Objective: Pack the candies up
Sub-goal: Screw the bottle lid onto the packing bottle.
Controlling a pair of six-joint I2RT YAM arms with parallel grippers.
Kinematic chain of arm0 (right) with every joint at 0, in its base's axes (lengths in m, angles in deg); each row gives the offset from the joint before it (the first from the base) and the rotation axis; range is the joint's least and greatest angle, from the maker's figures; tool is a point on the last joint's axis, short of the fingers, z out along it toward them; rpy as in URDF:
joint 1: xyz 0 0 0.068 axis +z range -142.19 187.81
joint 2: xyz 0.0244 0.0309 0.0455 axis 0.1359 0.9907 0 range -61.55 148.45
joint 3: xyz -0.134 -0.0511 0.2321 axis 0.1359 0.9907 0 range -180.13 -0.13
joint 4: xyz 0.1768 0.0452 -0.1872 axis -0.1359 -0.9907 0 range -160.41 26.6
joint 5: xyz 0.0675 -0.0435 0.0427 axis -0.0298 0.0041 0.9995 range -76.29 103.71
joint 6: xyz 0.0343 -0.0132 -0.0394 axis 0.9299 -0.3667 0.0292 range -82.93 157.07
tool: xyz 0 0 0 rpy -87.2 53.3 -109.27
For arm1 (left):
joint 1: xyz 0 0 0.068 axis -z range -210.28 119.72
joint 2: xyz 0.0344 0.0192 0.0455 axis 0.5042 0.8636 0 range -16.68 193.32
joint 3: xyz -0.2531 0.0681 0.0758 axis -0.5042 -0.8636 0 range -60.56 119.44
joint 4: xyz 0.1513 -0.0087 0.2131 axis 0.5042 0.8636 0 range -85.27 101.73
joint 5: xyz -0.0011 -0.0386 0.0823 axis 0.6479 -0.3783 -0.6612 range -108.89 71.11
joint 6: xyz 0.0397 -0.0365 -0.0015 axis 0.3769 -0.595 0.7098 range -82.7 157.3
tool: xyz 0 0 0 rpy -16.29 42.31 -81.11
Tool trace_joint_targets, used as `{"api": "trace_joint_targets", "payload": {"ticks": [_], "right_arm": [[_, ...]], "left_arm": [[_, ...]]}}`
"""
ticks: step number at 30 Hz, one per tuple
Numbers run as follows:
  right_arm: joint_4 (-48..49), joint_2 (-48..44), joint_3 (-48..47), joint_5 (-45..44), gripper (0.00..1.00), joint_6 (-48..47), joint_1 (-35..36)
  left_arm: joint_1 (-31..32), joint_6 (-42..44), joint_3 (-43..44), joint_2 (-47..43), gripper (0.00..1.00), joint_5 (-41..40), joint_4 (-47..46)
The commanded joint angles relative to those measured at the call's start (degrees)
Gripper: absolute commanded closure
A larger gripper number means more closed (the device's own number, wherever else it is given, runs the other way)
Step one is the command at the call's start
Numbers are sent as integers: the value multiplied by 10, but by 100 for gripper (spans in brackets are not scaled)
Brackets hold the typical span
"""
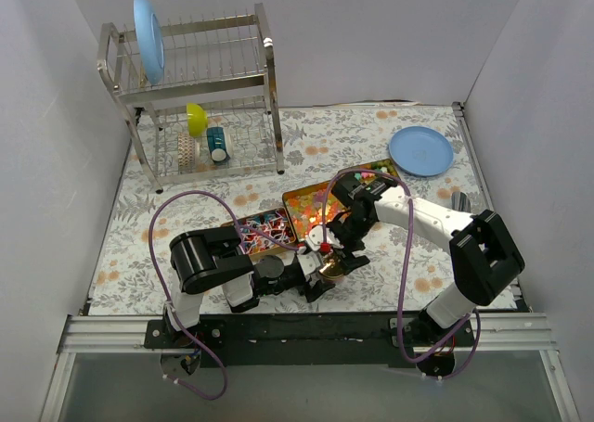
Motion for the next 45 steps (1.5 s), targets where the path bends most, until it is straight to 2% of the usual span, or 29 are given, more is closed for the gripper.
{"api": "trace_joint_targets", "payload": {"ticks": [1,9,20,27,28,31,32,34,35,36,39,45], "right_arm": [[67,-29,38,13,26,98,12],[220,-104,141,-60,43,322,26],[286,-125,193,-156,46,539,26],[291,-119,182,-211,48,585,26],[292,-119,179,-213,47,586,26],[280,-125,166,-197,28,583,26],[258,-134,159,-195,20,579,26],[227,-144,139,-182,15,568,21],[184,-151,110,-165,7,563,12],[165,-156,97,-157,4,559,7],[105,-180,58,-120,2,516,-15],[70,-200,42,-70,2,371,-32]], "left_arm": [[-4,29,-14,13,100,-36,-7],[-5,29,-21,-5,100,-50,-14],[-5,26,-25,-25,100,-46,15],[-5,28,-22,-19,100,-46,20],[-5,29,-23,-19,100,-48,22],[-5,33,-22,-18,100,-49,23],[-5,33,-25,-18,100,-49,22],[-5,34,-26,-19,100,-43,22],[-5,34,-28,-20,100,-40,22],[-5,35,-29,-21,100,-35,21],[-5,39,-33,-22,100,-20,19],[-5,38,-35,-19,100,-4,18]]}}
